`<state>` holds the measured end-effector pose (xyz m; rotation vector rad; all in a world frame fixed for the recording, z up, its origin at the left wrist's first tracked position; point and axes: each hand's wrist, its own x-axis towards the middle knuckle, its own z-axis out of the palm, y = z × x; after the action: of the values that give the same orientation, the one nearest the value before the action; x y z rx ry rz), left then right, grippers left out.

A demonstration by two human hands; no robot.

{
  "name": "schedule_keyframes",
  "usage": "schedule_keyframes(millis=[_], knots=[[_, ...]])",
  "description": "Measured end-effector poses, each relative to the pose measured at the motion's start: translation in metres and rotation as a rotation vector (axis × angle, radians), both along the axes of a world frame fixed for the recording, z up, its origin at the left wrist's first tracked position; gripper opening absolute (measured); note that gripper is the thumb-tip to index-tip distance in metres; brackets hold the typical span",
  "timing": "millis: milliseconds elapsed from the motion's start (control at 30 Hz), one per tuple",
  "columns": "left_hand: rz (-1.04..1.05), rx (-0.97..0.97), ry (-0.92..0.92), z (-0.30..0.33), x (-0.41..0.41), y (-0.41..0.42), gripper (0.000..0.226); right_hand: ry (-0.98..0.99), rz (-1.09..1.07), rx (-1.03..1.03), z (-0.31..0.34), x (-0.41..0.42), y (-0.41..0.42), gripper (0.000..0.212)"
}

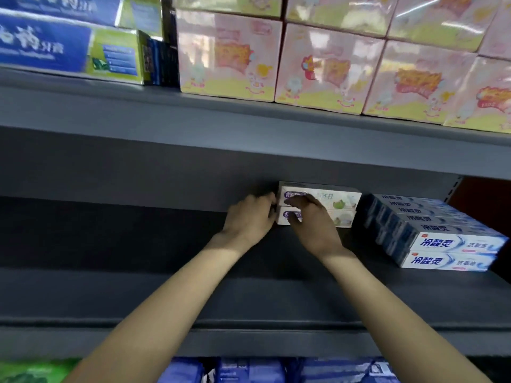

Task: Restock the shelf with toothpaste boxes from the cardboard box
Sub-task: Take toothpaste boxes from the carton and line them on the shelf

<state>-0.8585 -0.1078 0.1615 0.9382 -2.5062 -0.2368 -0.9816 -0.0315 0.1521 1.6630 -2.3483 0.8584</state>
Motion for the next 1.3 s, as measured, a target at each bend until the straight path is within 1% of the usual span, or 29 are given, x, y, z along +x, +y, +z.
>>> schedule_keyframes(millis=[67,100,167,233,300,367,500,600,700,900,1000,1067,1133,1200,1233,1300], knots=[[0.030,-0.127,-0.020,0.001,0.026,0.007,0.026,0.001,0.012,-0.005,0.001,0.028,0.004,0.028],[0.045,-0.157,-0.032,0.001,0.040,0.010,0.025,-0.007,0.010,0.014,0.001,0.043,0.006,0.028],[0.083,-0.155,-0.043,-0.002,0.071,0.019,0.026,-0.044,0.021,0.038,-0.002,0.071,0.012,0.027],[0.112,-0.169,0.006,-0.009,0.105,0.030,0.025,-0.060,0.060,0.025,-0.006,0.100,0.019,0.024],[0.157,-0.194,0.094,-0.018,0.143,0.042,0.022,-0.045,0.127,0.011,-0.012,0.133,0.026,0.023],[0.225,-0.170,0.149,-0.029,0.180,0.058,0.018,-0.043,0.203,-0.001,-0.019,0.169,0.034,0.021],[0.391,-0.056,0.163,-0.055,0.262,0.089,0.016,-0.081,0.323,0.037,-0.043,0.252,0.050,0.019],[0.513,0.056,0.130,-0.081,0.329,0.112,0.018,-0.153,0.385,0.110,-0.067,0.319,0.064,0.021],[0.588,0.151,0.101,-0.103,0.398,0.130,0.019,-0.164,0.478,0.202,-0.091,0.385,0.072,0.022],[0.705,0.282,-0.017,-0.152,0.540,0.130,0.020,-0.145,0.627,0.378,-0.133,0.516,0.065,0.023],[0.759,0.345,-0.137,-0.174,0.609,0.118,0.023,-0.151,0.660,0.439,-0.159,0.586,0.053,0.023],[0.764,0.406,-0.168,-0.189,0.656,0.108,0.025,-0.158,0.670,0.500,-0.176,0.631,0.044,0.024],[0.724,0.399,-0.234,-0.204,0.700,0.097,0.028,-0.165,0.682,0.561,-0.191,0.673,0.034,0.025],[0.679,0.376,-0.378,-0.217,0.739,0.088,0.038,-0.182,0.703,0.615,-0.211,0.707,0.023,0.027],[0.652,0.384,-0.425,-0.222,0.757,0.084,0.043,-0.189,0.712,0.661,-0.220,0.722,0.018,0.031],[0.538,0.398,-0.443,-0.230,0.786,0.079,0.058,-0.218,0.716,0.779,-0.233,0.742,0.011,0.050]])
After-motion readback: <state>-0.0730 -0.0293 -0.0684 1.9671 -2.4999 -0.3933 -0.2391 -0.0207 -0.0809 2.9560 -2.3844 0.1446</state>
